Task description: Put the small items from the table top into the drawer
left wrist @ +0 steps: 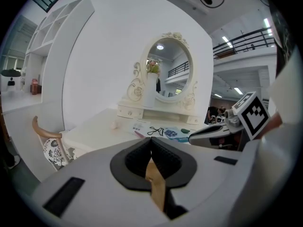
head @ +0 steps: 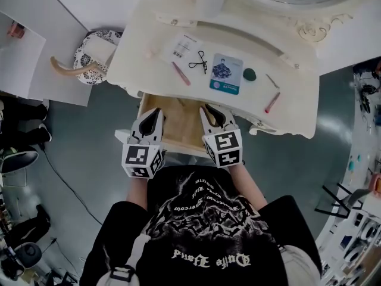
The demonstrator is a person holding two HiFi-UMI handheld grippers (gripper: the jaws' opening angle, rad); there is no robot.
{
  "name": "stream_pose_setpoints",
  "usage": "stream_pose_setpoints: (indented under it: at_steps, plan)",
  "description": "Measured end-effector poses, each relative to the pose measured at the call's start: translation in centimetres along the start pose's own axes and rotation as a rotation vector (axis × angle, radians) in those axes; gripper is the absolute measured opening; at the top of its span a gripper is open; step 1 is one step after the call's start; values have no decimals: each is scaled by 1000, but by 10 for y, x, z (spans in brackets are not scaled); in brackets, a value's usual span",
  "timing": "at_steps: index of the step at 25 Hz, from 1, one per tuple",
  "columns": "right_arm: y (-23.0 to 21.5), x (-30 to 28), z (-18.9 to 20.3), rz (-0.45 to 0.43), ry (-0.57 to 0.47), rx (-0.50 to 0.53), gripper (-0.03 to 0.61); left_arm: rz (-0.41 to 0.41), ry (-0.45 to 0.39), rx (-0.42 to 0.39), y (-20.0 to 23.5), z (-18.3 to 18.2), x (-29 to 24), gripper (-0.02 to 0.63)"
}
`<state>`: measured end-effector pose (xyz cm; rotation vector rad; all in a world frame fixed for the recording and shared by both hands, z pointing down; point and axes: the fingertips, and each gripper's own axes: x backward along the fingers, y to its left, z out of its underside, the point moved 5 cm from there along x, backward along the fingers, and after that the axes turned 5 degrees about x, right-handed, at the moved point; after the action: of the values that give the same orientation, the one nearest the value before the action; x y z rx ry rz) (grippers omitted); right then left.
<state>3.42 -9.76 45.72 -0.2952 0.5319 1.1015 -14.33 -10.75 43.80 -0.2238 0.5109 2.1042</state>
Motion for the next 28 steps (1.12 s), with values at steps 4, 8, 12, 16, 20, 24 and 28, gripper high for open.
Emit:
stream_pose_setpoints:
  at_steps: [4,8,12,16,20,24,28]
  plan:
    - [-4,8,0,8,-13,2,46,10,-1,-6,-6,0,-2,15]
    - [-10,13,-2,17,-32,0,37,15,0,-14,-10,-1,-4,15]
    - [-14,18,-3,23,-47,-6,20,15,-3,-16,-16,-2,-4,15]
    - [-15,20,-1,19,-48,-7,15,13,-4,-16,-20,0,-3,15]
    - [-14,21,3,8,-38,-12,12,10,-2,-18,-21,2,-1,15]
    - [-16,25,3,19,-44,-12,11,13,1,-23,-23,3,1,15]
    - [-18,29,5,29,-47,-12,11,17,1,-24,-26,4,0,15]
